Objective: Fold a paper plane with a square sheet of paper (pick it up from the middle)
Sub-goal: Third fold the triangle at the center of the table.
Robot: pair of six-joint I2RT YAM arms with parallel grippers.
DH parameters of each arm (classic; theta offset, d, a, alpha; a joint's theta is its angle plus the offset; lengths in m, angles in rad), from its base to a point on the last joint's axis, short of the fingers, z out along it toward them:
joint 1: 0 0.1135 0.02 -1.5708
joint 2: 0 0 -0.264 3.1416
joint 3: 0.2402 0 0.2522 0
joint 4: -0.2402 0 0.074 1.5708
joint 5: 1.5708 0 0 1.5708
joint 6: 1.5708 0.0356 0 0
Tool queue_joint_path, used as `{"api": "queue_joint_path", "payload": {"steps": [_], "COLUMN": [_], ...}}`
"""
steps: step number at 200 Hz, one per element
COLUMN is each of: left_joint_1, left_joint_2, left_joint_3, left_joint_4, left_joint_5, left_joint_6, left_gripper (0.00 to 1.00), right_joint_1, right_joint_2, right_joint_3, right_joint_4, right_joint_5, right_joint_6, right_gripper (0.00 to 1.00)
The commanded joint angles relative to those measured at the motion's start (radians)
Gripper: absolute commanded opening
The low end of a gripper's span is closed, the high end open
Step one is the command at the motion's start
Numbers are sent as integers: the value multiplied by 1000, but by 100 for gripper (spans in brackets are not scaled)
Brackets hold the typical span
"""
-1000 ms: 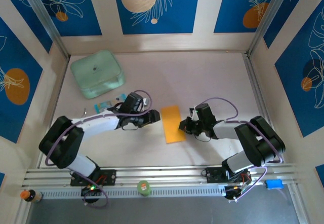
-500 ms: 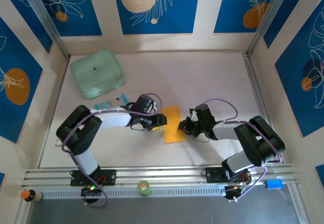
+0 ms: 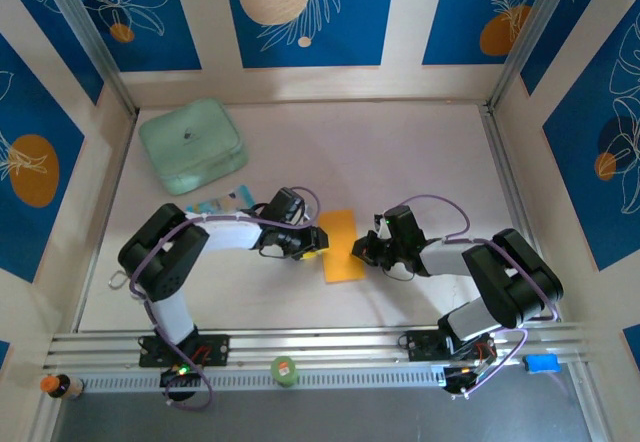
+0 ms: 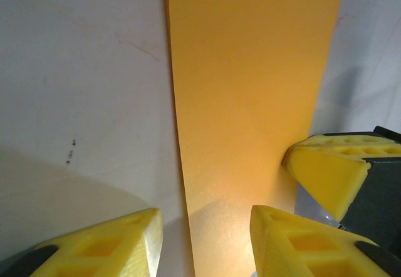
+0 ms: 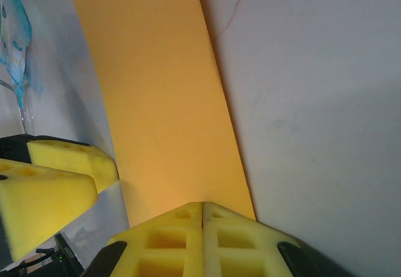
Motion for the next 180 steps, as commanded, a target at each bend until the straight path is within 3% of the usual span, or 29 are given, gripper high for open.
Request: {"api": "queue_joint_path", "payload": {"steps": [1, 44, 180], "left_joint_1": [-21, -22, -22], "left_joint_2": [47, 48, 40], "left_joint_3": [17, 16, 8], "left_joint_4": [54, 64, 102], "left_joint_5": [45, 48, 50], "left_joint_6": [-11, -11, -18], "left_gripper": [39, 34, 32], "right_joint_1": [11, 11, 11], "right_joint_2": [35, 33, 27], "right_joint_3": [-22, -22, -25], "right_joint_4": [-142, -151, -154], "right_joint_5": [41, 46, 43], "right_joint_6": [7, 8, 6], "right_gripper": [0, 0, 0]}}
